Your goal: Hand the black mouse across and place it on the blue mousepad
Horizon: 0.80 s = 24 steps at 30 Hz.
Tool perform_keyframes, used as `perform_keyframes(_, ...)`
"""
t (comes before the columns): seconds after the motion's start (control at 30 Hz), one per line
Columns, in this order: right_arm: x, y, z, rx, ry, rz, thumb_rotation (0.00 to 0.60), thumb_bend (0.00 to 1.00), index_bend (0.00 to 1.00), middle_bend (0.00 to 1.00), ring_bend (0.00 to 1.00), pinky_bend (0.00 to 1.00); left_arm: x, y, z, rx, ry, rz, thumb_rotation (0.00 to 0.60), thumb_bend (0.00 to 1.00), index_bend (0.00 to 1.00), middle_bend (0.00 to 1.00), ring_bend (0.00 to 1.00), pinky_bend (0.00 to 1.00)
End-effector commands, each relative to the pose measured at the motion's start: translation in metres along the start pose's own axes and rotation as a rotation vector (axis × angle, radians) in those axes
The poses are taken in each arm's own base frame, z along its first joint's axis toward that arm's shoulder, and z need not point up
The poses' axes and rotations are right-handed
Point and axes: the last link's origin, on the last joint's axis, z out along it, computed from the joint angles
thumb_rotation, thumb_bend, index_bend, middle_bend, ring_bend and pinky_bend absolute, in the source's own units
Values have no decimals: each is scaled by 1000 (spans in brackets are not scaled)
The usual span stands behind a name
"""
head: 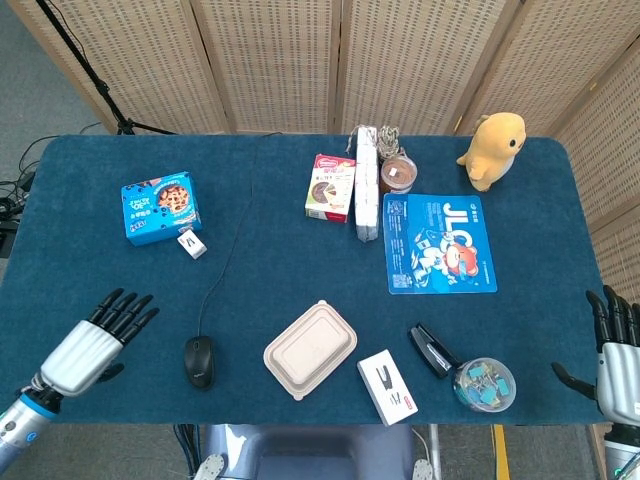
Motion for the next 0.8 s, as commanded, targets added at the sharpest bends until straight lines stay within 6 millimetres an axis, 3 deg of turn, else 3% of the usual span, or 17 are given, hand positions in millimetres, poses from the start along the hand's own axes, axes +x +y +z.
perform_keyframes(0.03,-1,0,0,0,-3,-3,600,0,0,0,0,0,-11,14,13,-108,-25,71,600,41,0,0,0,0)
perform_keyframes(0.33,1,1,-1,-2,0,6,600,0,0,0,0,0,-21,44,42,-241,-24,201,600,109,0,0,0,44)
perform_keyframes(0.8,5,5,0,-11,8,25,600,0,0,0,0,0,-41,57,60,-273,-108,275,600,153,0,0,0,60)
